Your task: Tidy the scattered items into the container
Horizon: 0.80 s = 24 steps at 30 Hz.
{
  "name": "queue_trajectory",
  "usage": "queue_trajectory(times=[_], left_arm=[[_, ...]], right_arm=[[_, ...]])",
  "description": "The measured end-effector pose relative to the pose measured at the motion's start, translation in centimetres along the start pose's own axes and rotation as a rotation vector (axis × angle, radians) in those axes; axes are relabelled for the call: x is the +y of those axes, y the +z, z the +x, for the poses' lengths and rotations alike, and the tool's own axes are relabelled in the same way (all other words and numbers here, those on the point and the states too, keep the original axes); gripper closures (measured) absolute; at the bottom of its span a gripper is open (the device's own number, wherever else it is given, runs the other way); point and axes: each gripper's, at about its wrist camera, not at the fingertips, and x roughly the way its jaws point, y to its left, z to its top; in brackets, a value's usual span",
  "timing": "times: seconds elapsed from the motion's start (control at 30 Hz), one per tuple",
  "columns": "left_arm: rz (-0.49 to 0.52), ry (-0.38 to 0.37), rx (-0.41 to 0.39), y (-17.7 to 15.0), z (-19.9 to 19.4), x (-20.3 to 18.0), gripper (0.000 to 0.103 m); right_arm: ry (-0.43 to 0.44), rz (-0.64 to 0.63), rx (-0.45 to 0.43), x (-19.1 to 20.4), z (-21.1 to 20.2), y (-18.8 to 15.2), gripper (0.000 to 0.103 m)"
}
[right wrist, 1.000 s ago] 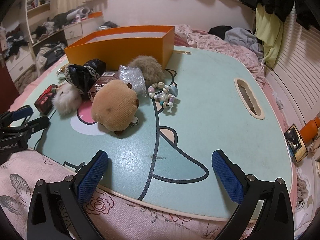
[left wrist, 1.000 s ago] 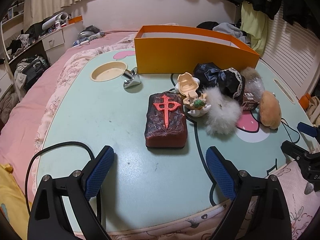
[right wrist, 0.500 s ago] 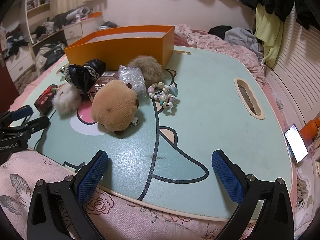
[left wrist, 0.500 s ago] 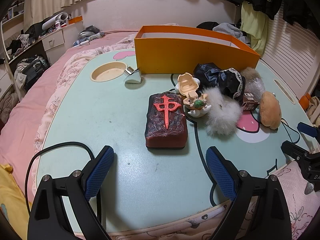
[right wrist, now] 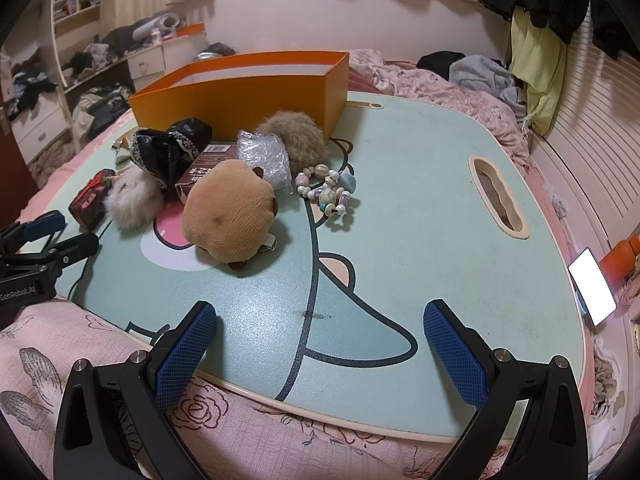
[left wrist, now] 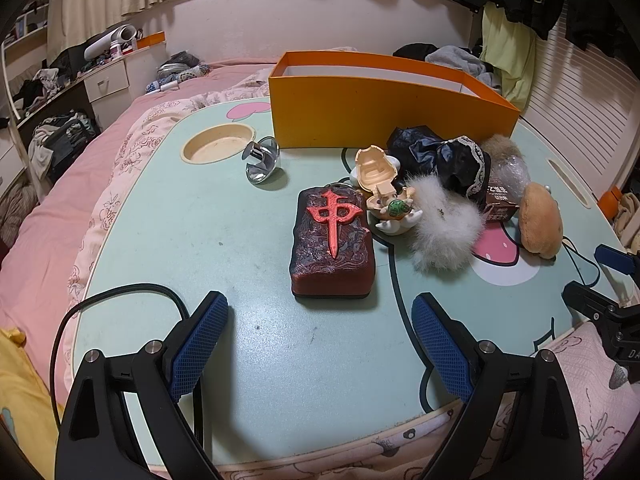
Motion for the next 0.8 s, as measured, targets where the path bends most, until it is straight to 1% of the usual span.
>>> queue_trajectory(times=[0.8], left_arm=[[0.0, -0.001, 0.0, -0.02, 0.04, 0.03, 0.01]], right_arm=[[0.005, -0.003, -0.001, 0.04, 0.0, 0.0, 0.0]])
